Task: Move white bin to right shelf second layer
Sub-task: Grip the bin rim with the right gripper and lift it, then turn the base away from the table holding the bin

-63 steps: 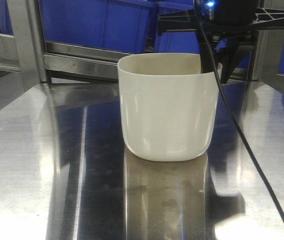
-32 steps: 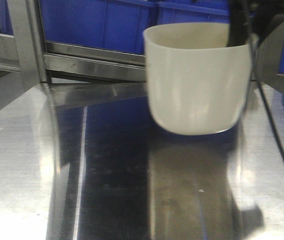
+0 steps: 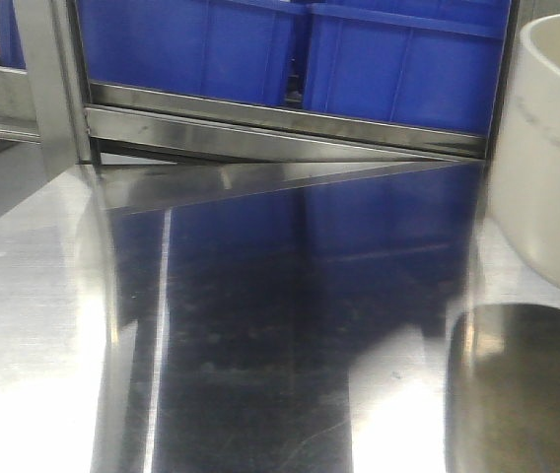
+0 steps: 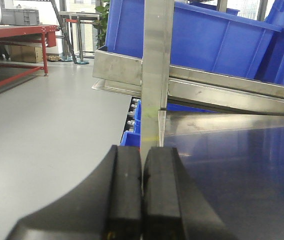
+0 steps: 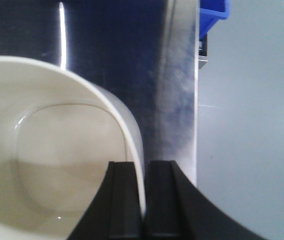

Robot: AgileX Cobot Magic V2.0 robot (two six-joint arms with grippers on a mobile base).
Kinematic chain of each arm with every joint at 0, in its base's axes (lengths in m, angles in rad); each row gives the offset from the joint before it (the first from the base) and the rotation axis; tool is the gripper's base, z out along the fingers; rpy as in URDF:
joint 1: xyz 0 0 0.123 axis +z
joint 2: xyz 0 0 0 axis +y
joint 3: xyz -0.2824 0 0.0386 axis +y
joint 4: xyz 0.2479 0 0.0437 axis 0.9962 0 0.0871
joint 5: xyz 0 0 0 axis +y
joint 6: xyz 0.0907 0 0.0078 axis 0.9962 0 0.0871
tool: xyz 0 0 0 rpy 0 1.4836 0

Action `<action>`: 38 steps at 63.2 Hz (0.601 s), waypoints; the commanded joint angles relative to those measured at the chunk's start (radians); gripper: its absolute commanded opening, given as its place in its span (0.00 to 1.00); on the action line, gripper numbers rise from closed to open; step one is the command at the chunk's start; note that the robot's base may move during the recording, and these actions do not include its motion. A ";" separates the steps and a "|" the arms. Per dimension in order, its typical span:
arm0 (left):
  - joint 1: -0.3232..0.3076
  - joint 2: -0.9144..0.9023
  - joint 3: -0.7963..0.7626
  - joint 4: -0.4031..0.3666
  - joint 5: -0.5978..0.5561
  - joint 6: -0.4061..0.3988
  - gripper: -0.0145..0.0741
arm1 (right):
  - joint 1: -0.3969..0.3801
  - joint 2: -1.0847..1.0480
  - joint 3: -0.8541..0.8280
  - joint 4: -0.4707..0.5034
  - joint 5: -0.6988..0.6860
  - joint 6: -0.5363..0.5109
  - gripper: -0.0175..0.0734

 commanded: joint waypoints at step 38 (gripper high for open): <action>-0.006 -0.015 0.027 -0.005 -0.083 -0.005 0.26 | -0.027 -0.417 0.195 0.035 -0.033 0.062 0.27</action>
